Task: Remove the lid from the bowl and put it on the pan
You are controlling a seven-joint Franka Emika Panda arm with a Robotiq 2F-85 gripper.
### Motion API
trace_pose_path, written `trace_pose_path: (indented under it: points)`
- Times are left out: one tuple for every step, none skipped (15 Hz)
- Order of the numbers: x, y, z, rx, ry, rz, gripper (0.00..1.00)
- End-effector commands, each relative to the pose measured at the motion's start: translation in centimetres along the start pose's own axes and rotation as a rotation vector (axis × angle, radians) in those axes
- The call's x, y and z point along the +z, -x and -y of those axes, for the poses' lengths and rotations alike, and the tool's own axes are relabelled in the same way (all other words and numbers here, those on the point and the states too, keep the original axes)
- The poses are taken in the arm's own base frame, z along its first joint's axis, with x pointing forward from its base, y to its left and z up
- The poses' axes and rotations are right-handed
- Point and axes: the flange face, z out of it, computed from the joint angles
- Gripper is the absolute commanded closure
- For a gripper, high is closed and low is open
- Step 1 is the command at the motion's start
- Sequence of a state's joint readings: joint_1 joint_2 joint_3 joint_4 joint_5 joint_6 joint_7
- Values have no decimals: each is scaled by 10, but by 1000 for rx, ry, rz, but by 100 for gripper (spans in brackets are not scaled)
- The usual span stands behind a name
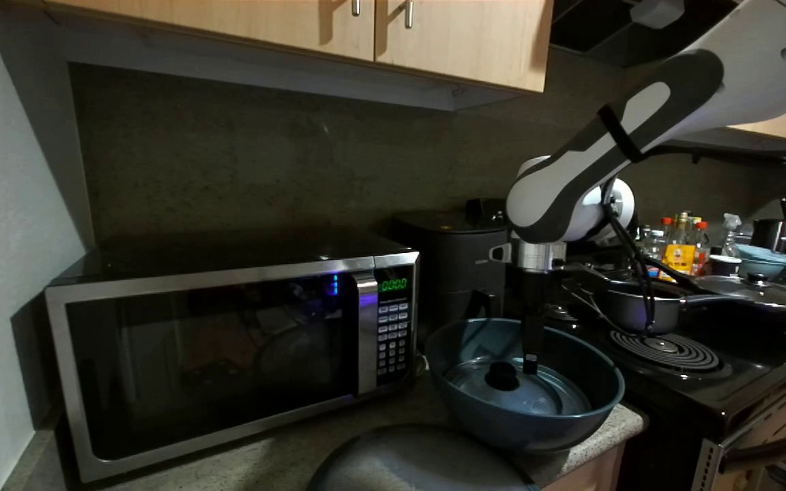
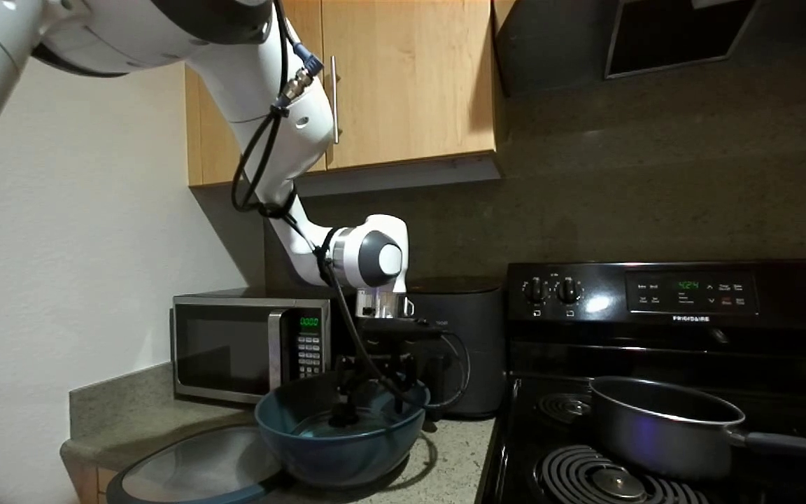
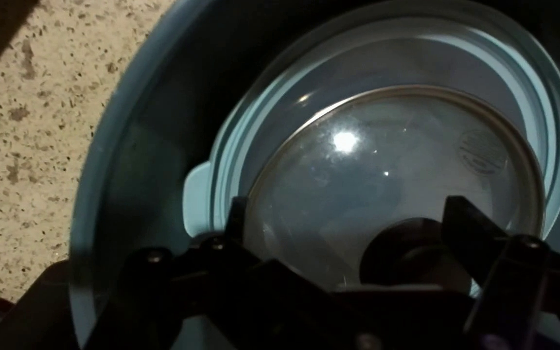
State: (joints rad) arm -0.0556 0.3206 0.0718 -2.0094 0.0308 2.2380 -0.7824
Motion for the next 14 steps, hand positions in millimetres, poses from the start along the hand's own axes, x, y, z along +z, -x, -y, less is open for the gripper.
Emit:
trace_pose_path:
  points:
    - [-2,-12,24,-103,32,1,0]
    - [-1,-18,29,-126,34,-2,0]
    - [1,-21,33,-136,24,-3,0]
    - [0,-17,38,-134,13,-3,0]
    - [1,-18,39,-128,-1,-3,0]
    - [3,-17,40,-110,-3,2,0]
    - [4,-28,35,-101,-3,2,0]
    - [5,-28,35,-101,-5,4,0]
    - [5,-28,35,-101,-5,4,0]
    - [5,-28,35,-100,-4,4,0]
    - [6,-25,34,-90,-13,7,0]
    - [8,-23,33,-85,-20,12,0]
    - [10,-21,32,-78,-31,16,0]
    - [12,-19,31,-72,-39,21,0]
